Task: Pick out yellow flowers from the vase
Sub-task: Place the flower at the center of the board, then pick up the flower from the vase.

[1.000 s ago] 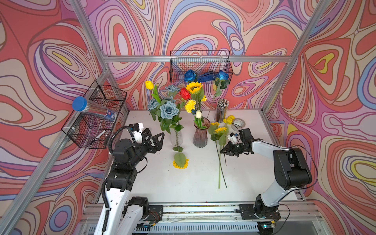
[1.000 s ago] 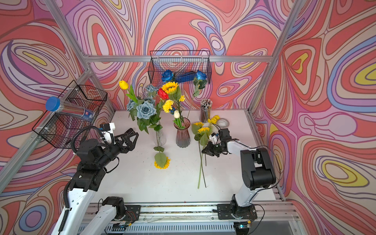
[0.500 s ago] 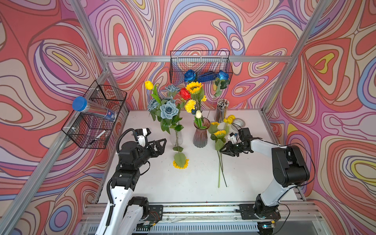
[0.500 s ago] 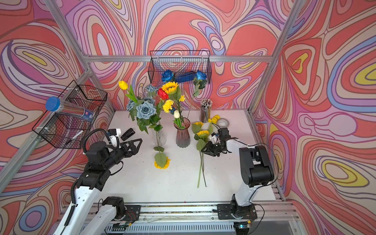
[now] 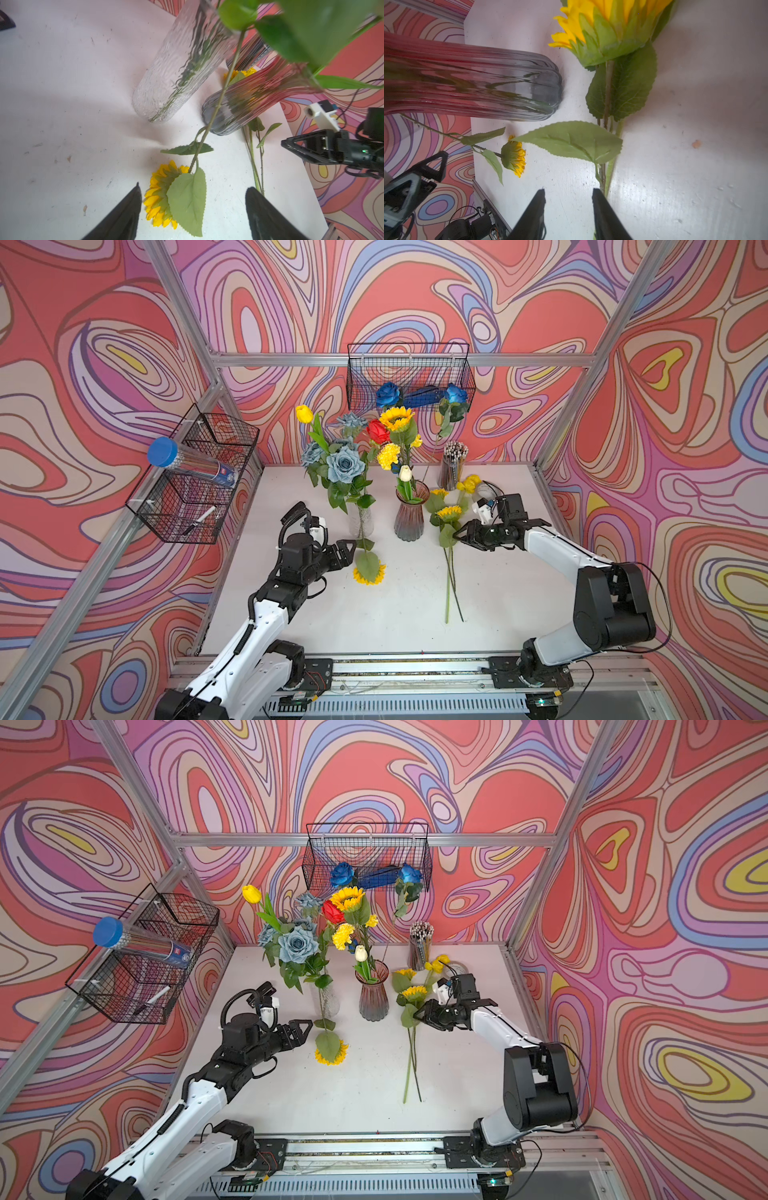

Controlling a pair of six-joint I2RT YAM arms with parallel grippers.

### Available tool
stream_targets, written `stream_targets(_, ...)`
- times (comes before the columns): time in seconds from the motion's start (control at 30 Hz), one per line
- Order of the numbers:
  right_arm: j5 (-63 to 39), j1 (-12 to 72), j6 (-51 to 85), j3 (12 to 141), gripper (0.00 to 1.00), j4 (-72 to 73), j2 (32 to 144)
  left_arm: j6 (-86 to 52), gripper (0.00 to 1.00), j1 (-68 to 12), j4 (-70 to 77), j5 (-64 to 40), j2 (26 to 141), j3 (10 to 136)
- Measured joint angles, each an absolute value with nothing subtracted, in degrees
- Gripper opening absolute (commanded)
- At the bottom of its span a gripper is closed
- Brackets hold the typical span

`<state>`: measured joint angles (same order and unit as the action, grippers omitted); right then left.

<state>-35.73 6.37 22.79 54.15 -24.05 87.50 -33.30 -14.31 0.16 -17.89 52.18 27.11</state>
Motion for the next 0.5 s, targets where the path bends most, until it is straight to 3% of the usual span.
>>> stream_targets(0.13, -35.48, 6.37, 22.79, 54.15, 0.41, -24.21, 87.33, -34.41, 0.66, -15.27, 6.74, -18.50, 56.10, 24.93)
stream_targets(0.5, -35.48, 6.37, 22.87, 54.15, 0.41, -24.27, 87.33, -34.06, 0.64, -16.40, 21.32, -20.12, 62.13, 23.24)
